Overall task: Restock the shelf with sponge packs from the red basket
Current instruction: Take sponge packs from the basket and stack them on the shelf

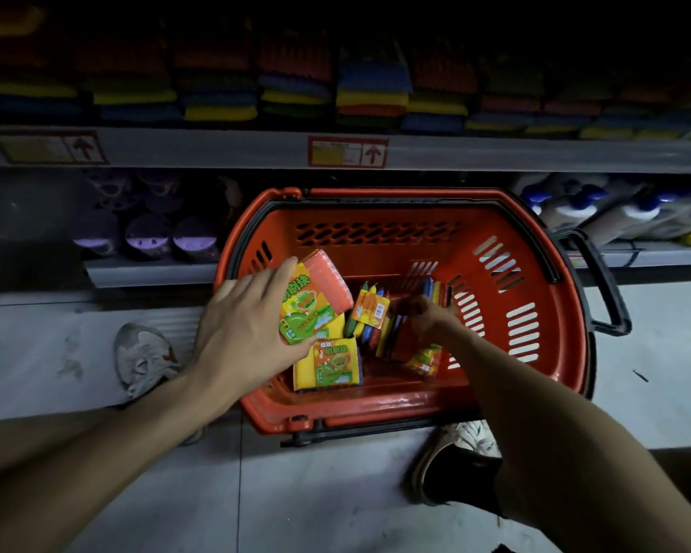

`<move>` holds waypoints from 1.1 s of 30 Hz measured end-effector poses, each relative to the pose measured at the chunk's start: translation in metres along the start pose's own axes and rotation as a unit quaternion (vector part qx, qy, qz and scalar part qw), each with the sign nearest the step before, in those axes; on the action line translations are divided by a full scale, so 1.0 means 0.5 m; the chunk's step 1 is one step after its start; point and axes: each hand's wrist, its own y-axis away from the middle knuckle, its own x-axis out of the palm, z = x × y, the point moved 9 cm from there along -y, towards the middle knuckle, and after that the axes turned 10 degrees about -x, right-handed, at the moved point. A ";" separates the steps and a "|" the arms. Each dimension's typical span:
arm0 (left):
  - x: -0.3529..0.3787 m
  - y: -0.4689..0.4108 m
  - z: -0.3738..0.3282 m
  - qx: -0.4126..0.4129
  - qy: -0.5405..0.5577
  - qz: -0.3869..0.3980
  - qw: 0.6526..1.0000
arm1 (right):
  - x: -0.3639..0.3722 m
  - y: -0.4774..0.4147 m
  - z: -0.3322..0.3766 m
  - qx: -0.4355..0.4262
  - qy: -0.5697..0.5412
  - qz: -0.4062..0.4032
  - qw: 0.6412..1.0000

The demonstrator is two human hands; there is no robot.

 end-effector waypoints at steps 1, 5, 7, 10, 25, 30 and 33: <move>0.000 0.000 -0.001 0.001 0.000 -0.001 1.000 | -0.011 -0.010 -0.004 -0.011 -0.005 -0.015 1.000; -0.001 0.000 -0.002 0.004 0.001 -0.003 1.000 | -0.044 -0.027 -0.007 -0.033 0.062 -0.021 0.997; -0.003 0.000 -0.002 0.007 0.001 -0.004 1.000 | -0.084 0.005 0.017 -0.033 0.096 -0.045 0.994; -0.010 -0.001 -0.004 0.009 0.013 -0.005 1.000 | -0.154 0.055 0.054 -0.058 0.129 -0.079 0.987; -0.125 -0.005 0.013 -0.169 0.381 0.023 0.909 | -0.322 0.398 0.270 -0.367 0.041 -0.076 0.926; -0.208 -0.012 0.016 -0.220 0.478 0.037 0.850 | -0.337 0.445 0.334 -0.372 -0.118 -0.086 0.917; -0.260 -0.024 0.004 -0.233 0.504 0.050 0.831 | -0.340 0.453 0.380 -0.387 -0.237 -0.082 0.887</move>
